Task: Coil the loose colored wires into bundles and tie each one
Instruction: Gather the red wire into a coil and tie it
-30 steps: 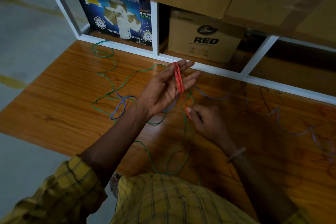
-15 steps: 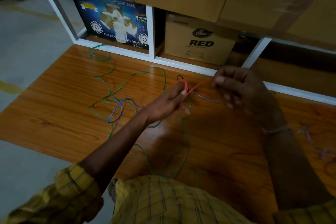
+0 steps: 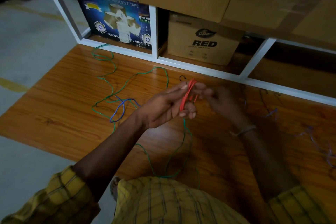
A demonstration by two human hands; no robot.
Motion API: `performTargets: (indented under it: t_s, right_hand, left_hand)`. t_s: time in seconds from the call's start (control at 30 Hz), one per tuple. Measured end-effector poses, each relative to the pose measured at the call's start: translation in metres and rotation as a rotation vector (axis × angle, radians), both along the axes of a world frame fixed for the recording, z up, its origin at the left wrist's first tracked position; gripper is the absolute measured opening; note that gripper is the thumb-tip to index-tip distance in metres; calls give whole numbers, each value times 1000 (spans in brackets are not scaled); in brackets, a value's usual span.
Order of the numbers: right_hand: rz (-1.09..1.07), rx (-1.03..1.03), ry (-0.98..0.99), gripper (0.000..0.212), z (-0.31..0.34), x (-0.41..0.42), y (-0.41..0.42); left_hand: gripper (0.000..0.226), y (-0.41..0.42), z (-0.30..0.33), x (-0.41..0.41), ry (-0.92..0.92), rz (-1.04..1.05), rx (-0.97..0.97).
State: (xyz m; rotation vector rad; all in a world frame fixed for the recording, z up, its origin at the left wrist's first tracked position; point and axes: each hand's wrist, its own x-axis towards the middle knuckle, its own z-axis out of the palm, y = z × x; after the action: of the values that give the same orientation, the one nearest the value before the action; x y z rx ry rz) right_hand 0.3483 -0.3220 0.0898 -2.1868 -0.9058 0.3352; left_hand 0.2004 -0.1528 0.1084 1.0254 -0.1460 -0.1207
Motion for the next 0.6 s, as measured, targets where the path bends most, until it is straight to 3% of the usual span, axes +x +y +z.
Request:
performTargets:
  t_s: [0.1, 0.23, 0.4, 0.5, 0.6]
  right_hand:
    - [144, -59, -89, 49, -18, -23, -7]
    - [356, -129, -146, 41, -20, -57, -18]
    - [443, -113, -154, 37, 22, -65, -39]
    - [414, -60, -27, 27, 61, -60, -52]
    - [378, 5, 75, 14, 95, -45, -62]
  left_hand:
    - [43, 2, 7, 10, -57, 70, -163]
    - [41, 5, 1, 28, 1, 285, -183]
    - [35, 1, -11, 33, 96, 501, 344]
    - [36, 0, -15, 26, 114, 431, 592]
    - [35, -7, -13, 17, 105, 315, 667]
